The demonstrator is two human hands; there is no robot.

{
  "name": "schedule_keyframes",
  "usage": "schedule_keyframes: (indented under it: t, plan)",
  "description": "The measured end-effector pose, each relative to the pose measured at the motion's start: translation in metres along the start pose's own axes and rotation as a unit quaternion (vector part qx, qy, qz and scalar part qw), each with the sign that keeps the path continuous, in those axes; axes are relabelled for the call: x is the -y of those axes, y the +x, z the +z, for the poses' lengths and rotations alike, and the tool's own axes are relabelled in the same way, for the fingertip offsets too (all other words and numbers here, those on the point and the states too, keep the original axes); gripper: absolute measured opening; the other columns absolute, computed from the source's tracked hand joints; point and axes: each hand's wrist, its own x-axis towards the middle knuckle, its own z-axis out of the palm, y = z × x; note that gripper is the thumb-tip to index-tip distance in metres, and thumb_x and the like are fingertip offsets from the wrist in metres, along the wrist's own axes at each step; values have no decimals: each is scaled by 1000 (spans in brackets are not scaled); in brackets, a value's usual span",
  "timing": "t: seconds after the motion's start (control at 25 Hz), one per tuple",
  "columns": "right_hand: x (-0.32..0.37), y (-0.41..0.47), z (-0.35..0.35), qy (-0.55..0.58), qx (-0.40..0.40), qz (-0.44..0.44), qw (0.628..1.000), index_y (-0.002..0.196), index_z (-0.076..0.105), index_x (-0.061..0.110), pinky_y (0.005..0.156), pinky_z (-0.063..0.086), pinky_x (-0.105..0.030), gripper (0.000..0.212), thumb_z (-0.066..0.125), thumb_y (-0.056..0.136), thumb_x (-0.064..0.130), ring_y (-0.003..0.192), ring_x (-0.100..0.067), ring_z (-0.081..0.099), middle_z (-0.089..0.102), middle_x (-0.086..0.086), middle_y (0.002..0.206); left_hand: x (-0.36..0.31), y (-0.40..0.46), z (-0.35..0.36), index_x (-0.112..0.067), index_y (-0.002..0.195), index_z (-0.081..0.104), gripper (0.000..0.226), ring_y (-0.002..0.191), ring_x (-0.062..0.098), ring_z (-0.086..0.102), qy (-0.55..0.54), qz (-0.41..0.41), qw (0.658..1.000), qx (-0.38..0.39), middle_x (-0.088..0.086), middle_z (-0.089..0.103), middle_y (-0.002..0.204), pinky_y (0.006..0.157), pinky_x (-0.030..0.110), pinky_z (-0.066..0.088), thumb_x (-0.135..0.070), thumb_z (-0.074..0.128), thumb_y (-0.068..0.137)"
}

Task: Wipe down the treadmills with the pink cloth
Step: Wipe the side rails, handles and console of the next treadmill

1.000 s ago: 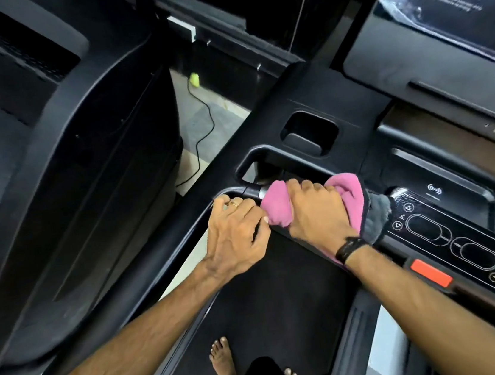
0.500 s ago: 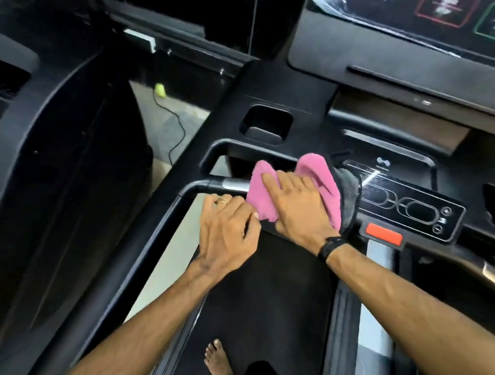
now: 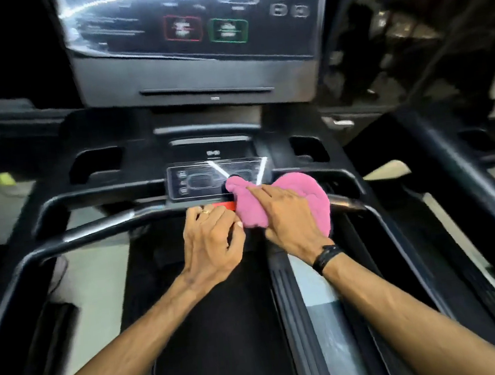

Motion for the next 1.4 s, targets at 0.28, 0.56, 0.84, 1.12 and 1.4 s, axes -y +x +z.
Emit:
schedule_keyframes:
  t: [0.28, 0.56, 0.84, 1.12, 1.4]
  plan:
    - [-101, -136, -79, 123, -154, 255, 947, 134, 54, 34, 86, 49, -37, 68, 45, 68, 24, 105, -18, 64, 69, 8, 117, -134, -3, 85, -13, 68, 62, 16, 63, 21, 51, -115, 90, 984, 106, -3, 61, 66, 73, 38, 35, -18, 58, 82]
    - [-184, -188, -110, 239, -303, 469, 794, 116, 68, 30, 95, 50, -33, 38, 69, 79, 39, 107, -8, 60, 66, 13, 114, -181, 17, 130, -15, 66, 62, 24, 60, 14, 45, -185, 144, 959, 159, -6, 61, 64, 74, 34, 32, -24, 51, 85]
    - [-181, -160, 23, -13, 155, 526, 836, 159, -2, 33, 110, 28, -64, 125, 20, 59, 104, 144, -41, 27, 18, -17, 162, -152, 90, 203, -17, 68, 61, 20, 64, 21, 53, -213, 186, 938, 201, -6, 60, 65, 76, 39, 35, -20, 45, 79]
    - [-250, -112, 15, 108, 67, 638, 759, 151, 28, 47, 102, 41, -51, 78, 13, 85, 86, 123, -35, 56, 59, -7, 138, -139, 125, 260, -17, 78, 67, 22, 74, 22, 58, -222, 221, 913, 261, -3, 65, 75, 86, 39, 37, -22, 46, 80]
    - [-219, -121, 21, 25, 59, 654, 754, 149, 39, 36, 97, 40, -48, 66, 18, 97, 71, 118, -36, 57, 61, -11, 130, -144, 126, 289, -12, 86, 70, 22, 87, 26, 62, -230, 233, 893, 311, 3, 68, 84, 108, 43, 34, -21, 52, 78]
